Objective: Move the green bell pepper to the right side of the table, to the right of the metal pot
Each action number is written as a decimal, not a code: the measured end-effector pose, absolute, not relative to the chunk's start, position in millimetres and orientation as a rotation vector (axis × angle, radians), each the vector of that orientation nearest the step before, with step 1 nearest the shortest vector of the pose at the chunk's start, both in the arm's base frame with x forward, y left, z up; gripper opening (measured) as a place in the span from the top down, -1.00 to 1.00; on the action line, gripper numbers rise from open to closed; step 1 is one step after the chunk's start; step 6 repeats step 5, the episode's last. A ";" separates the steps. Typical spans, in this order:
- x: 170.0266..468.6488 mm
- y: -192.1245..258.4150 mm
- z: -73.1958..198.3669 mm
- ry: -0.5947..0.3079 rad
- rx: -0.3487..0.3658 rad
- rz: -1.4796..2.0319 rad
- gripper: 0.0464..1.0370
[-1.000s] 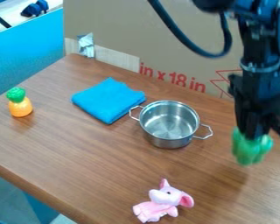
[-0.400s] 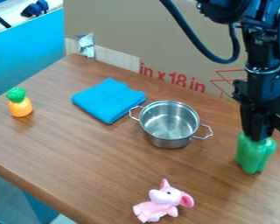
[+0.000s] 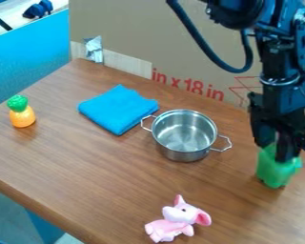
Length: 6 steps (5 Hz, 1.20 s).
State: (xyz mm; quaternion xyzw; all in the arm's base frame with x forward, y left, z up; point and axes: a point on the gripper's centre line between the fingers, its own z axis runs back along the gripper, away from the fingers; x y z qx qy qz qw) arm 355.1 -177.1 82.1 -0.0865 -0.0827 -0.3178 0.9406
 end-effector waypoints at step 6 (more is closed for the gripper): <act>267.3 -86.7 126.2 -0.219 0.072 -0.330 -0.95</act>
